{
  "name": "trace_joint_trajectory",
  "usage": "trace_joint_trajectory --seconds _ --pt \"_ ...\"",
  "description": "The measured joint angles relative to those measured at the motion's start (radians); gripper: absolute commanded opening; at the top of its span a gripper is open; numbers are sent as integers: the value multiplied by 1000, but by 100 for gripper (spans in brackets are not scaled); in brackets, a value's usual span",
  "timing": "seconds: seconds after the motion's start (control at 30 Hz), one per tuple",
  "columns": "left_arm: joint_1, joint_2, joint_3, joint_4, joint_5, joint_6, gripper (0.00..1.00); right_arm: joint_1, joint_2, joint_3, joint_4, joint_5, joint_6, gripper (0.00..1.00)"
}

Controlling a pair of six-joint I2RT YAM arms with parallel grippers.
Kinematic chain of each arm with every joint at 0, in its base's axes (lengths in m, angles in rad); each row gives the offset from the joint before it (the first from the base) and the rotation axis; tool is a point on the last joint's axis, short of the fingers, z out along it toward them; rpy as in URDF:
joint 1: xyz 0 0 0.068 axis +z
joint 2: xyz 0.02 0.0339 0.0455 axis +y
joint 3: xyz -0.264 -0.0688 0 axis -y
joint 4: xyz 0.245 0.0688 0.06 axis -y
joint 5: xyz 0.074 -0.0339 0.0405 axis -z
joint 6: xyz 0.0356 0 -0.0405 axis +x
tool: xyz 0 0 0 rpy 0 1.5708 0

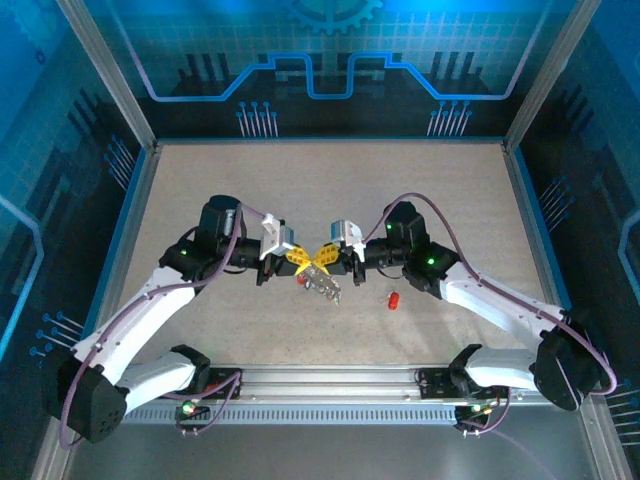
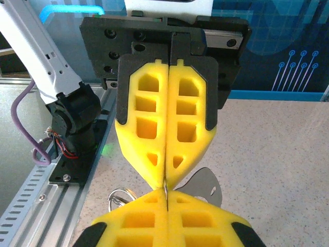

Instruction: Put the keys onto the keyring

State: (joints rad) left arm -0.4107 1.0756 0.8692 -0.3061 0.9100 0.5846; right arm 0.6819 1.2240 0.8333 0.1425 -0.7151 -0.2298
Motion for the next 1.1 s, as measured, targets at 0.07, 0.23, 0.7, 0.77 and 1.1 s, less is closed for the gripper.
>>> trace_joint_trajectory --seconds 0.07,0.23,0.7,0.77,1.1 --pt "-1 1 0 -7 -1 20 0 0 0 0 -7 0 -3 0" --pt "-10 0 11 -50 -28 66 0 5 1 17 -64 11 -48 0" --pt "-11 19 121 -266 -61 123 0 11 24 192 -398 132 -243 24" --pt "-11 39 135 -289 -60 121 0 14 28 200 -429 150 -262 25" --pt "-11 92 151 -322 -56 103 0 60 72 240 -554 196 -340 30"
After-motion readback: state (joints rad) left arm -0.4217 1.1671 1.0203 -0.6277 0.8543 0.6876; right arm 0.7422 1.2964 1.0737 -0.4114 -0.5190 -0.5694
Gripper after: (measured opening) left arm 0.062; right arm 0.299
